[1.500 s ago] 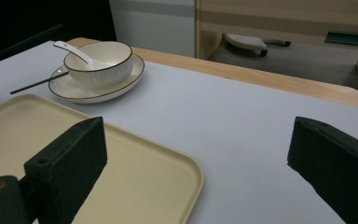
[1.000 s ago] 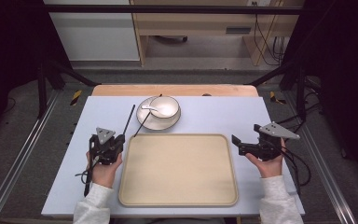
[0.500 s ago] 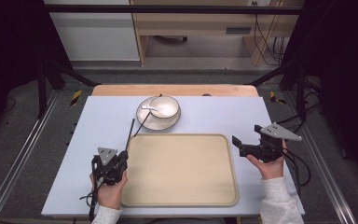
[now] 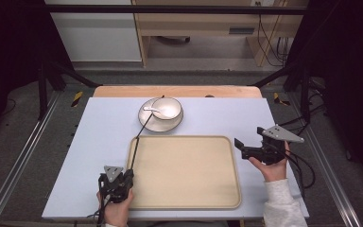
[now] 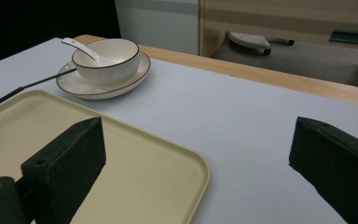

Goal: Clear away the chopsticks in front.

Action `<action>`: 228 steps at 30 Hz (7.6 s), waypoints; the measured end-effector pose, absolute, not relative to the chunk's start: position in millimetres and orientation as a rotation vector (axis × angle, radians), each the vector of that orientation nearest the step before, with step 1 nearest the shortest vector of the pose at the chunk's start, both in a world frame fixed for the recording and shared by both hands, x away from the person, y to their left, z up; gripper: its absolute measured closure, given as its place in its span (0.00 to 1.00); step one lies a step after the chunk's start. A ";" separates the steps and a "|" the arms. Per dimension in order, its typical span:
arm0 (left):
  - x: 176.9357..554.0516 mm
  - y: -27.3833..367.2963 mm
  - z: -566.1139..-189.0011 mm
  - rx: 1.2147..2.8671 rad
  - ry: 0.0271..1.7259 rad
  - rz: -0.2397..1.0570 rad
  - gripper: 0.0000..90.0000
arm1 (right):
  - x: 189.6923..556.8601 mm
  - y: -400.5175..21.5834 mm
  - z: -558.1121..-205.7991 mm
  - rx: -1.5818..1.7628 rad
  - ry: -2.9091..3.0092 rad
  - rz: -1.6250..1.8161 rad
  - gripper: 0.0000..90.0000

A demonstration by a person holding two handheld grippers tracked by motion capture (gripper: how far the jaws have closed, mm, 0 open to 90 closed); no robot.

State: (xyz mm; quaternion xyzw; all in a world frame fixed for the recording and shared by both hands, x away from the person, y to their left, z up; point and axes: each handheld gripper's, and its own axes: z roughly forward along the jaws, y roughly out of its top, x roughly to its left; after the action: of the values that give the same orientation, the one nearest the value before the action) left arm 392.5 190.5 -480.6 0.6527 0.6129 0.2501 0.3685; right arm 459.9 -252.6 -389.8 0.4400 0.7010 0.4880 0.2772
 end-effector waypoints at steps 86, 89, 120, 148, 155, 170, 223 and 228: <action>595.0 192.4 -424.1 2.018 1.174 0.622 0.45 | 466.8 -248.5 -398.3 1.185 1.916 1.269 0.05; 602.8 189.6 -430.9 2.039 1.182 0.613 0.49 | 466.8 -248.4 -398.2 1.185 1.916 1.270 0.05; 625.8 176.3 -458.1 2.064 1.230 0.601 0.94 | 468.2 -247.5 -400.2 1.186 1.929 1.256 0.06; 586.4 216.7 -433.3 1.922 1.344 0.642 0.95 | 467.5 -246.5 -400.3 1.187 1.927 1.255 0.06; 559.5 233.9 -428.1 1.881 1.371 0.680 0.95 | 467.2 -246.5 -400.4 1.185 1.927 1.254 0.06; 515.1 250.7 -419.5 1.780 1.449 0.748 0.95 | 464.7 -247.7 -398.8 1.181 1.918 1.262 0.05; 389.2 171.5 -473.8 1.661 1.511 0.638 0.95 | 458.6 -250.4 -396.0 1.185 1.906 1.275 0.05; 390.8 167.2 -478.4 1.686 1.513 0.632 0.95 | 459.1 -249.7 -396.8 1.185 1.909 1.271 0.05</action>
State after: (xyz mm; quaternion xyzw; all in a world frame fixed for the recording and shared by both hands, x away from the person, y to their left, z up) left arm 390.8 167.2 -478.4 0.6616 0.5938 0.2481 0.3849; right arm 459.1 -249.7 -396.8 0.4412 0.7107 0.4732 0.2761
